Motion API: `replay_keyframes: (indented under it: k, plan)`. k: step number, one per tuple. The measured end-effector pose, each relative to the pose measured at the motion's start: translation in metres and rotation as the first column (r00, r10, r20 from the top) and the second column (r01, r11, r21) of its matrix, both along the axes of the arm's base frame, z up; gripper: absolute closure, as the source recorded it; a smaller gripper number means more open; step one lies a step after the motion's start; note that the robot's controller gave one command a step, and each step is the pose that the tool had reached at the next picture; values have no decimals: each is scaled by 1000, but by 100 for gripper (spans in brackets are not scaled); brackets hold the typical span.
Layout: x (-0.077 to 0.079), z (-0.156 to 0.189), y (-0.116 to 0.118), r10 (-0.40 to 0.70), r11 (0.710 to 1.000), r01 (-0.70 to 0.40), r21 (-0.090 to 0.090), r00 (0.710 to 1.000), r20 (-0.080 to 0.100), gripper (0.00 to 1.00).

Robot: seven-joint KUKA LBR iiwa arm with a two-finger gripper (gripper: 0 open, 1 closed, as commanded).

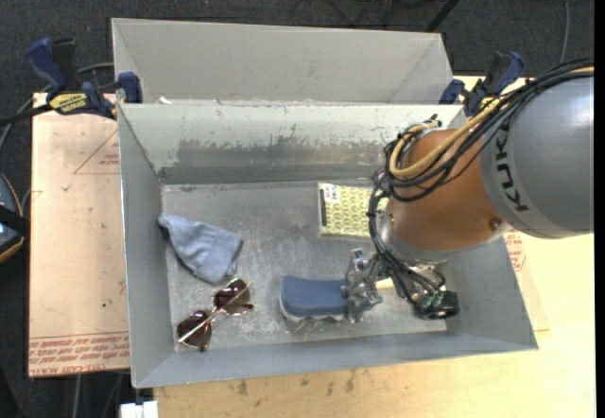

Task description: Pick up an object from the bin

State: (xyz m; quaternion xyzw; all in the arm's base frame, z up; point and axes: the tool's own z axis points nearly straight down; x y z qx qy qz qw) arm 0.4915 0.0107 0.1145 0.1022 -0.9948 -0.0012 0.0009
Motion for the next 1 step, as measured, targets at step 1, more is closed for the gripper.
replay_keyframes:
  k: [1]
  plan:
    - [16,94,26,12,1000,-12,-1,1000,4,100]
